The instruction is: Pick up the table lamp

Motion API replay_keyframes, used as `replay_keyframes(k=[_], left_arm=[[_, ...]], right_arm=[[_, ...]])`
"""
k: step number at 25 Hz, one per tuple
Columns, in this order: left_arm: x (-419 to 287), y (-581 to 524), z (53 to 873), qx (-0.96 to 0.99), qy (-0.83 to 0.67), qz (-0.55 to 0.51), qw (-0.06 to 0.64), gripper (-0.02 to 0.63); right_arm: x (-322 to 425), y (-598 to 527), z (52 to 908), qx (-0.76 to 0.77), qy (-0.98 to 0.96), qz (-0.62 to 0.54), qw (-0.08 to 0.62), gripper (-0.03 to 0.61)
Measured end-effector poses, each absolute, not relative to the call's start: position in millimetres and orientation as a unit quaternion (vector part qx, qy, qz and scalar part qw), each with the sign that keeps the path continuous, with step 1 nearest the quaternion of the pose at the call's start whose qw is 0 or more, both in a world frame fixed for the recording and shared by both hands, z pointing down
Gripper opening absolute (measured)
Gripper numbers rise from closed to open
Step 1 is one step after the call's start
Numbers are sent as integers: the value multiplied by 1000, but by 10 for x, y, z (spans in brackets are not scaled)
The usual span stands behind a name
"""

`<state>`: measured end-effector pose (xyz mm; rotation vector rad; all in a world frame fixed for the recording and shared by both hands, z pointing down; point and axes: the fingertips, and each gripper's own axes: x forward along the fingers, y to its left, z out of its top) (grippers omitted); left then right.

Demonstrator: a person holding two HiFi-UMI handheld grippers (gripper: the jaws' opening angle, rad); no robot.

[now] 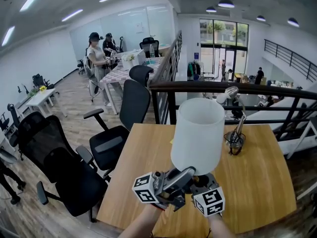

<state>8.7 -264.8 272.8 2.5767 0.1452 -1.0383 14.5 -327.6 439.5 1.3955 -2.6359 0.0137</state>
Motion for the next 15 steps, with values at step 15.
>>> replay_keyframes(k=[15], left_arm=[[104, -2696, 2594, 914, 48, -369, 160, 37]], right_arm=[[152, -3373, 4239, 462, -884, -10, 70, 108]])
